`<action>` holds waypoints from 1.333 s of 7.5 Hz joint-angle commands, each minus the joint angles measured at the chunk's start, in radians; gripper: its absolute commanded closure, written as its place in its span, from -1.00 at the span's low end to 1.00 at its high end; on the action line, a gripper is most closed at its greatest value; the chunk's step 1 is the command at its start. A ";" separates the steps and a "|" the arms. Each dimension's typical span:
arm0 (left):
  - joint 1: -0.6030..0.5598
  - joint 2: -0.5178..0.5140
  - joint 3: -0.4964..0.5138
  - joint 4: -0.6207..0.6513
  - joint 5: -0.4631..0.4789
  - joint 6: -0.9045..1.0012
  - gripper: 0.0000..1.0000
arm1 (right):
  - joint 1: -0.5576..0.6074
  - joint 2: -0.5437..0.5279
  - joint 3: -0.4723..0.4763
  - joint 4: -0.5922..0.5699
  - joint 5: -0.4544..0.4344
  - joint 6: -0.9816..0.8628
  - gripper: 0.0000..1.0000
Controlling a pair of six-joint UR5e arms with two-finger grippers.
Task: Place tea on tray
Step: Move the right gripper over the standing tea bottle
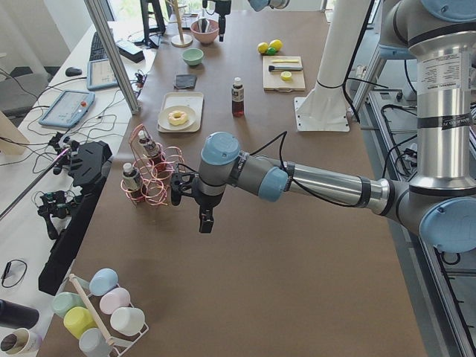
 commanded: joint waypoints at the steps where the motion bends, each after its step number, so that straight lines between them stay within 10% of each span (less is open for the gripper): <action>1: -0.036 0.001 0.019 -0.001 -0.019 0.045 -0.95 | -0.183 0.212 0.005 -0.209 -0.156 0.132 -1.00; 10: -0.053 -0.001 0.042 -0.001 -0.021 0.047 -0.95 | -0.397 0.372 -0.168 -0.205 -0.376 0.307 -0.86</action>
